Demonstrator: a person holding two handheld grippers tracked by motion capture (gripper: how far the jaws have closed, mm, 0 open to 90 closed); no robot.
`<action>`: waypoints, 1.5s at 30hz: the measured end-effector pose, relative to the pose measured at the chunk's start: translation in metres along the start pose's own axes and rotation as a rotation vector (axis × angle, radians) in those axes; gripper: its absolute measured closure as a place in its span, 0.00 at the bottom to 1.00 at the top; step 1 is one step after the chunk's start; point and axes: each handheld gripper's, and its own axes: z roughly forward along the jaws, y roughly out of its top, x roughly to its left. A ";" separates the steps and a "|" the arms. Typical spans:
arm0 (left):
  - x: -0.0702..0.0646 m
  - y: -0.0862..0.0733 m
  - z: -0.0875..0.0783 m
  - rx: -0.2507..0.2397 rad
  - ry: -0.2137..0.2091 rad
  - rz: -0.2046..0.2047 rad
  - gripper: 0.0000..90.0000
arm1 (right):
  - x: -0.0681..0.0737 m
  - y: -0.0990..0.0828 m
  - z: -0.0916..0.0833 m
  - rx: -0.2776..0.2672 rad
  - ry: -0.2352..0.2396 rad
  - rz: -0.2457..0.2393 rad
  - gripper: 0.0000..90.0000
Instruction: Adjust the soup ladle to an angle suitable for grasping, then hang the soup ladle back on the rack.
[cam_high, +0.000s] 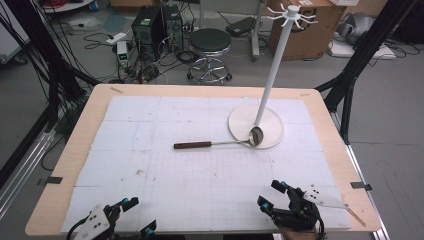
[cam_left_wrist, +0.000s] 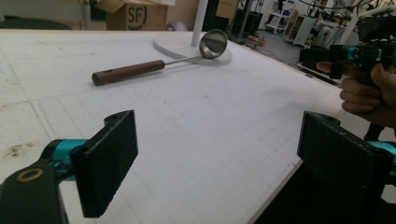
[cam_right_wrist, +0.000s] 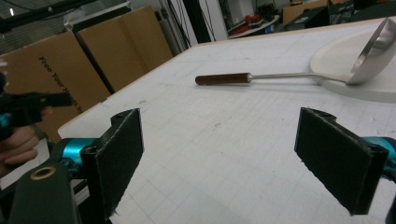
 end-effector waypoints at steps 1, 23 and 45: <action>-0.003 -0.002 -0.006 -0.015 0.007 -0.001 0.14 | 0.000 0.000 -0.001 -0.005 -0.009 0.004 0.16; -0.002 -0.010 -0.018 -0.029 0.027 -0.008 0.15 | -0.001 -0.002 0.003 -0.016 -0.030 0.005 0.16; -0.008 -0.007 -0.013 -0.050 -0.052 -0.016 0.15 | 0.000 0.084 0.121 0.241 0.064 -0.173 0.17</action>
